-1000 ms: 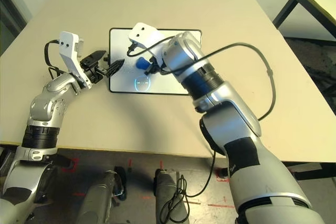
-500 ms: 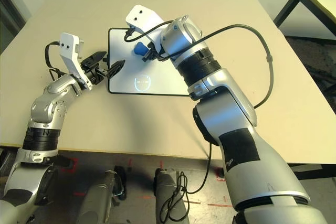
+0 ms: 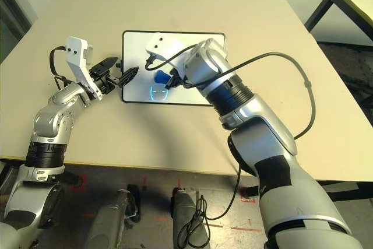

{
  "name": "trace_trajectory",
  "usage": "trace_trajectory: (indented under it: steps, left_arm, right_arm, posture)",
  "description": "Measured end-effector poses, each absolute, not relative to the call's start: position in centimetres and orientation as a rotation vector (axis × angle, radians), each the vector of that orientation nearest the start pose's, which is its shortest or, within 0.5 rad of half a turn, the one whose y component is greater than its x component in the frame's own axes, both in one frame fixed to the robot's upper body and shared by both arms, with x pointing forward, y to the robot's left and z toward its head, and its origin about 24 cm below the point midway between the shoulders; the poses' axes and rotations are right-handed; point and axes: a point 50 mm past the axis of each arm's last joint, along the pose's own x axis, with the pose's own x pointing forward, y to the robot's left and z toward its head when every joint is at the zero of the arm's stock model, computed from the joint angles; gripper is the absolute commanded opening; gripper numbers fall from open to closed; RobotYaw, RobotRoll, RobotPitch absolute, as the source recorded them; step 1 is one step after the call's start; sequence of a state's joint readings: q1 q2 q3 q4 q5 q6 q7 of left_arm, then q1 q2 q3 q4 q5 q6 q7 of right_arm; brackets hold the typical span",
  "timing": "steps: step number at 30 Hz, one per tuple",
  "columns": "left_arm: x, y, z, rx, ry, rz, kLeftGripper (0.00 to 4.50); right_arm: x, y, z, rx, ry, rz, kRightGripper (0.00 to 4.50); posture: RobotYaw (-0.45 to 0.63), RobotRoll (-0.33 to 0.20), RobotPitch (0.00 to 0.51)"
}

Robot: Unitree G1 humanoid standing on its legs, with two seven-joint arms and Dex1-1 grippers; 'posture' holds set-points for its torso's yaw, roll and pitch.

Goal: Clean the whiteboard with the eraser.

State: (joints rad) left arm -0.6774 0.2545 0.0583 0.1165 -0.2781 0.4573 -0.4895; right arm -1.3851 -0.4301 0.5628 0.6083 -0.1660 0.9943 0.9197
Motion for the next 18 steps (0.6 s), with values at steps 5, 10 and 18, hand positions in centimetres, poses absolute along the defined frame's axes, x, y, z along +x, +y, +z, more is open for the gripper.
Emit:
trace_trajectory:
  steps: [5,10,18]
  left_arm:
    - [34.9,13.6,18.4,0.005,-0.097,-0.606,4.50]
    - [34.9,13.6,18.4,0.005,-0.097,-0.607,4.50]
    - [34.9,13.5,18.4,0.004,-0.097,-0.609,4.50]
  right_arm:
    - [39.7,-11.7,26.9,-0.765,0.553,0.518,0.48]
    - [39.6,-11.5,26.8,-0.769,0.557,0.537,0.47]
    - [37.1,-10.9,23.8,-0.845,0.648,0.655,0.47]
  posture:
    - [0.04,0.000,0.229]
    - [0.03,0.000,0.226]
    - [0.04,0.000,0.226]
